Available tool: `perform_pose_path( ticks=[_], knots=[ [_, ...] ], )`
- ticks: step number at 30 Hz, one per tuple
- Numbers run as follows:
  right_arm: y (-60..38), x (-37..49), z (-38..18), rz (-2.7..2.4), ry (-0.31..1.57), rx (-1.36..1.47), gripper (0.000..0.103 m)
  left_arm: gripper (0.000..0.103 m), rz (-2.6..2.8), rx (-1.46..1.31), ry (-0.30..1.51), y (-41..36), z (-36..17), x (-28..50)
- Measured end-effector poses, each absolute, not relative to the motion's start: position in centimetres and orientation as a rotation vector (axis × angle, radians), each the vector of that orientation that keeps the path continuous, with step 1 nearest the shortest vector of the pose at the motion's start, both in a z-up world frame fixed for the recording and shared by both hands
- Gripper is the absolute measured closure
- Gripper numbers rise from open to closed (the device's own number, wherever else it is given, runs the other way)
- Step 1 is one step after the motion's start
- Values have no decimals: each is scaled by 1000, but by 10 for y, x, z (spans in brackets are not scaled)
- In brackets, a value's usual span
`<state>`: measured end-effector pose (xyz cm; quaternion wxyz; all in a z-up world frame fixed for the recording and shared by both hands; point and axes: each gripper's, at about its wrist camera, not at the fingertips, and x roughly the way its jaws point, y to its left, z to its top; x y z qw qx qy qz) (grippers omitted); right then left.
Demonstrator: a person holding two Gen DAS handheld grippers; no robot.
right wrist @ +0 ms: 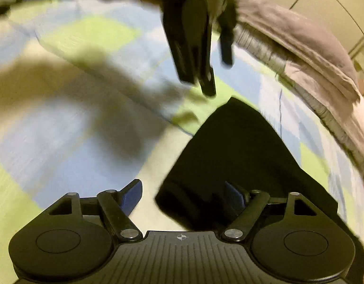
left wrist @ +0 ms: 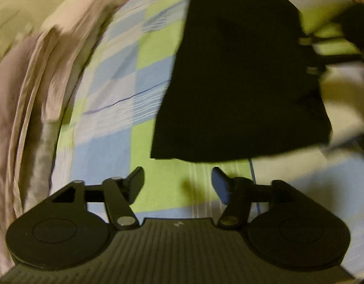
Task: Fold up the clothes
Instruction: 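Lift the trouser corner with the left gripper while the right gripper grasps the other end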
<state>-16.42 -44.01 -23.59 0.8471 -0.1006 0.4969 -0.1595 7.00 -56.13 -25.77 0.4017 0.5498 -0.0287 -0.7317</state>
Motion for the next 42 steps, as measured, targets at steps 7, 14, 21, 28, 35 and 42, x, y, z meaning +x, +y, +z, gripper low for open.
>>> perform_pose_path(
  ticks=[7, 14, 21, 28, 35, 42],
  knots=[
    [-447, -150, -238, -344, 1040, -219, 95, 37, -1896, 1572, -622, -538, -303, 48],
    [-436, -157, -229, -367, 990, -244, 97, 89, -1910, 1662, -648, -578, -314, 31],
    [-423, -167, -218, -393, 935, -272, 51, 94, -1975, 1662, -488, -598, -288, 29],
    [-439, -149, -242, -440, 975, -355, 23, 94, -1972, 1661, -411, -599, -279, 27],
    [-463, -166, -232, -435, 1011, -304, 90, 97, -1927, 1638, -375, -594, -261, 23],
    [-399, -166, -179, -266, 968, -249, 91, 97, -1854, 1644, -299, -512, -212, 50]
  ],
)
